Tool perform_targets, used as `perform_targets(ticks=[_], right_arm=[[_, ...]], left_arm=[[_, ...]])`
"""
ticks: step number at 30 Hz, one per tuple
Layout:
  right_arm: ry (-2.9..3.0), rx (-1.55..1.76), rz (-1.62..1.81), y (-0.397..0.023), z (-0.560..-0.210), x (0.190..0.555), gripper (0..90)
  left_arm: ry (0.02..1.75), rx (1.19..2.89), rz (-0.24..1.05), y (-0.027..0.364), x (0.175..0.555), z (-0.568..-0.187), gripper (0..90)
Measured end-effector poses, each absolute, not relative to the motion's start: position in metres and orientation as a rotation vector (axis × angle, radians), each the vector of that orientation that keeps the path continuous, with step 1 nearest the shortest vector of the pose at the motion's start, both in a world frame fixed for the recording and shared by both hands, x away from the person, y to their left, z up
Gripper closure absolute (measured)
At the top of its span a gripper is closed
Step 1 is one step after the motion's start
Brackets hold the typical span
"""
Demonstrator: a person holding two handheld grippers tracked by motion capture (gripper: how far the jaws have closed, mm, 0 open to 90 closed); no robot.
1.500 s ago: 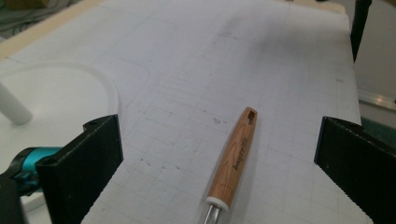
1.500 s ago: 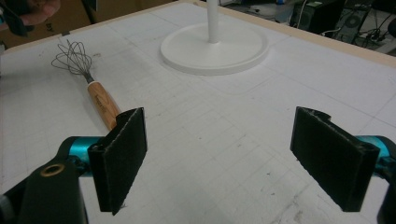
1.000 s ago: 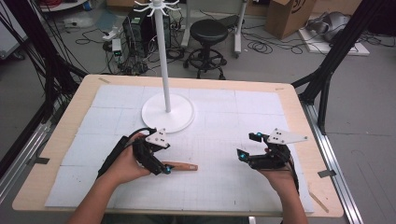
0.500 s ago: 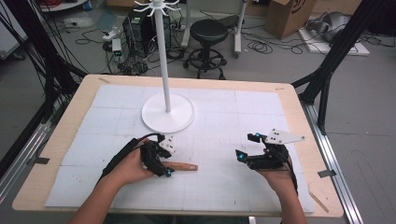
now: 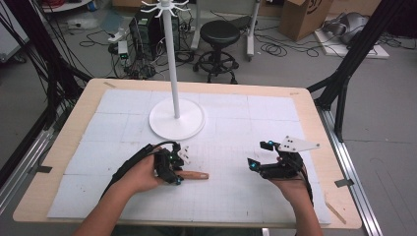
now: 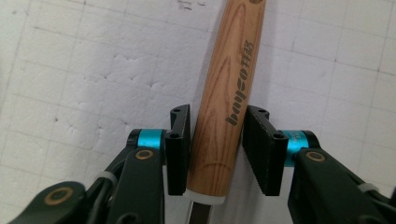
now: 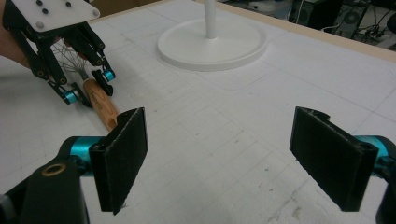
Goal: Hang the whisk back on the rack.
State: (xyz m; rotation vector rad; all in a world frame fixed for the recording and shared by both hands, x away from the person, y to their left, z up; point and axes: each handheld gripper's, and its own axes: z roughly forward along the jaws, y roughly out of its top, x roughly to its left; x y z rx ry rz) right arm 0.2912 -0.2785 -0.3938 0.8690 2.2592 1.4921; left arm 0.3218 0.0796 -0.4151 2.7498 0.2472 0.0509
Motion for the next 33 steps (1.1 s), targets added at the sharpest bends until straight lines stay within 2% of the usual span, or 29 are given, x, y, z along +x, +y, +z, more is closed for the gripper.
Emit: perform_targets(ticks=[9,12,21,33], right_arm=[[2.261,0.864,1.49,-0.279,-0.394,0.291,18.6],[2.26,0.867,1.493,-0.279,-0.394,0.291,18.6],[2.264,0.864,1.491,-0.277,-0.394,0.291,18.6],[2.265,0.86,1.494,-0.276,-0.394,0.291,18.6]], left_arm=[[0.236,2.741,0.058,0.083,0.322,-0.412,69.9],[0.273,2.676,0.041,0.09,0.323,-0.405,70.0],[0.3,2.45,0.119,0.117,0.325,-0.359,70.0],[0.362,2.241,0.168,0.147,0.341,-0.295,70.1]])
